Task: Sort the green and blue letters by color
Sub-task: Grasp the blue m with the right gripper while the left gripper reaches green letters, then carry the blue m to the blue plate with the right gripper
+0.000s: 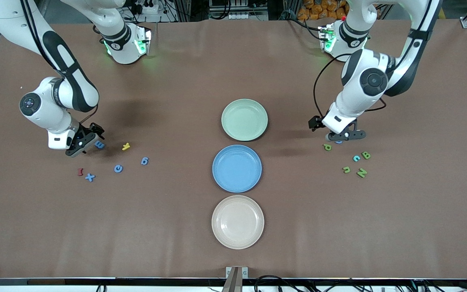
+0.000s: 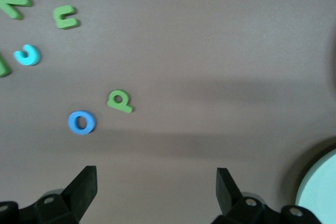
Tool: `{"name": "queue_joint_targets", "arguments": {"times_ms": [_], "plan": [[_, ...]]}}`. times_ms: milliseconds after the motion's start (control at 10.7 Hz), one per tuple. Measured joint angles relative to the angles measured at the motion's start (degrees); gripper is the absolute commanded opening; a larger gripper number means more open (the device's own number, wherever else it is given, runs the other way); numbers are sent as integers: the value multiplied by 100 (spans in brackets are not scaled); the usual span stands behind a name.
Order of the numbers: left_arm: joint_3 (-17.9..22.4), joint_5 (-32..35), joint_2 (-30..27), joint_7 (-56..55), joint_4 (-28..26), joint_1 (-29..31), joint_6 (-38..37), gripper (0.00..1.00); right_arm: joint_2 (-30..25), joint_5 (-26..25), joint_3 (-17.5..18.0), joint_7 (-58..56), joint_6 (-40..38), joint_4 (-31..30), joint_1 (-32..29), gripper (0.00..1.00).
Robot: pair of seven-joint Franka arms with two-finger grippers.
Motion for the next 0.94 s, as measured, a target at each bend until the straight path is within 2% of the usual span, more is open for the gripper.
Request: {"name": "queue_joint_targets", "arguments": {"times_ms": [94, 188, 375, 657, 751, 844, 938], "plan": [[-5, 115, 165, 3, 10, -22, 207, 100, 10, 3, 0, 0, 130, -89, 0, 82], [-8, 249, 320, 3, 11, -24, 458, 100, 13, 4, -1, 0, 222, -184, -1, 58], [-8, 606, 681, 4, 13, -19, 959, 100, 16, 4, 1, 0, 287, -281, -1, 27], [7, 1016, 1006, 250, 61, 139, 1163, 100, -27, 7, 48, 2, 323, -277, -1, 18], [13, 1019, 1060, 569, 91, 298, 1163, 100, -40, 69, 81, 14, 324, -276, -1, 6], [18, 1019, 1127, 756, 126, 420, 1163, 100, -41, 164, 131, 19, 328, -274, -1, 0], [18, 1019, 1208, 827, 167, 463, 1163, 100, -41, 238, 201, 36, 337, -269, 0, 0]]}}
